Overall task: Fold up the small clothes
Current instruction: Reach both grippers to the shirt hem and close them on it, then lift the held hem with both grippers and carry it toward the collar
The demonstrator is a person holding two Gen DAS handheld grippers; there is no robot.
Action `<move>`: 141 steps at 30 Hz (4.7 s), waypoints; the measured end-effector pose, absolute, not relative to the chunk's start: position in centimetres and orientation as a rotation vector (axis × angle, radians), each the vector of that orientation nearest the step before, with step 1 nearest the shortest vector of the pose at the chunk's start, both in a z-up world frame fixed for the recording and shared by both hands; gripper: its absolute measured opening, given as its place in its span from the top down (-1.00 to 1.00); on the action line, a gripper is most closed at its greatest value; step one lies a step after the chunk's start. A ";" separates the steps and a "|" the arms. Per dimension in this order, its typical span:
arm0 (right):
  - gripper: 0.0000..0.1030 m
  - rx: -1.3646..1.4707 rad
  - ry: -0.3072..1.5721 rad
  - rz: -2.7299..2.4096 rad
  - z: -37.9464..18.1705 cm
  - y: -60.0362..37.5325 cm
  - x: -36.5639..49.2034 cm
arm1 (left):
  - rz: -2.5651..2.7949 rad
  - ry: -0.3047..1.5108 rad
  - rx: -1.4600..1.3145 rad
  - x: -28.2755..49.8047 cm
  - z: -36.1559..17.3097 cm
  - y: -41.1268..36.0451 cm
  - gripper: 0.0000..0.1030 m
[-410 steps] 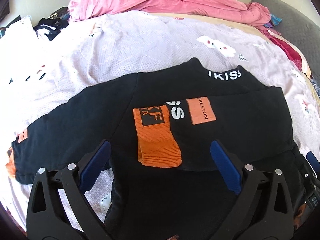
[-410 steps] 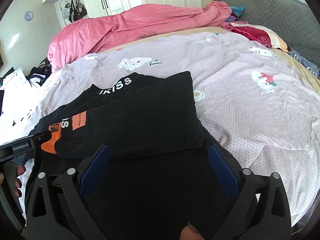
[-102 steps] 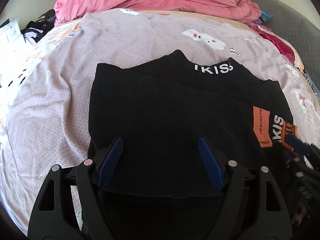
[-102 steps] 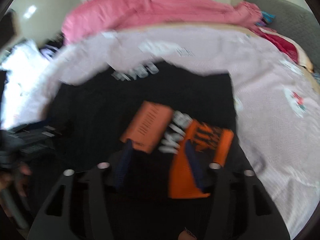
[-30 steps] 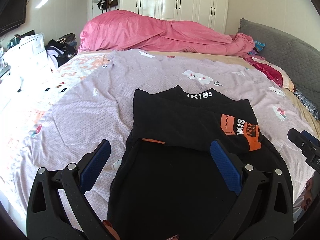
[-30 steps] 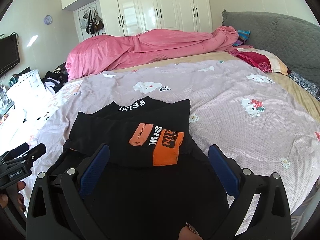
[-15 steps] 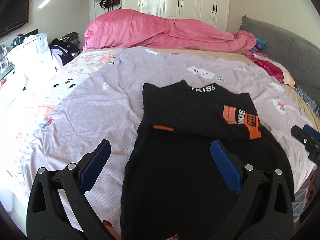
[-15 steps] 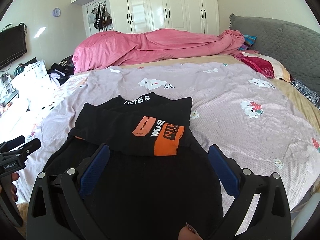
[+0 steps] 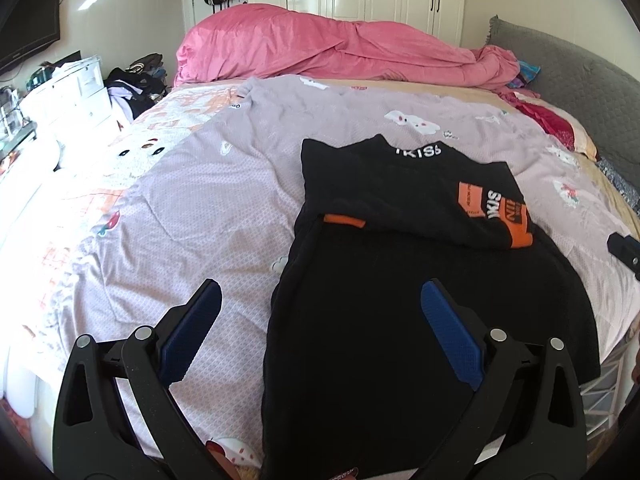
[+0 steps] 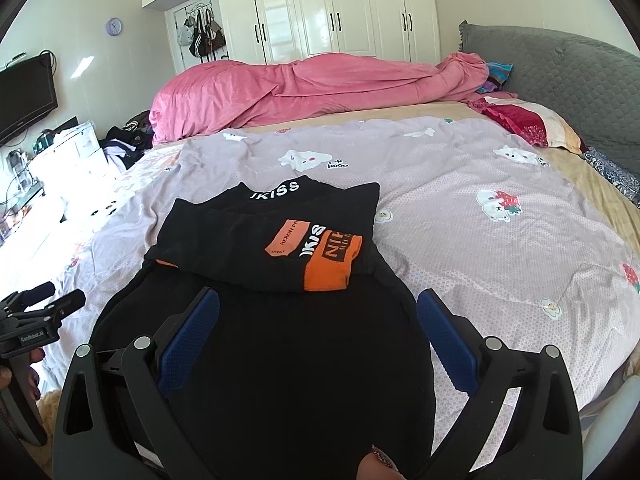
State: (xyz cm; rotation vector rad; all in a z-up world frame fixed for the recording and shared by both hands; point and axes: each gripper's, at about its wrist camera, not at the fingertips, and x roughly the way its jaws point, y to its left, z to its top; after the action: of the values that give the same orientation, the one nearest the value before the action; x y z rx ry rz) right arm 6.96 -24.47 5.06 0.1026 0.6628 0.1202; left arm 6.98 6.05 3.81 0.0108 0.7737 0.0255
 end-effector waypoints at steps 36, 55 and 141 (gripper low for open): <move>-0.92 0.042 0.788 0.070 0.6 -28.4 1.9 | 0.049 0.985 -0.087 3.8 -2.0 9.4 -0.82; -0.91 0.065 0.909 0.116 -3.8 -29.7 -0.4 | 0.009 1.012 -0.087 2.2 -2.0 10.9 -0.79; 0.83 0.428 0.650 0.273 3.5 -35.2 2.5 | -0.157 0.804 -0.256 5.0 6.3 10.5 0.94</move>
State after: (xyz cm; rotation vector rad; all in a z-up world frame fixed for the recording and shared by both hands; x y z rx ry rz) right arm 2.52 -35.16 3.55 0.4279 0.6496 0.2733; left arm 5.05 10.50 6.30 -0.2560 0.8037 -0.1566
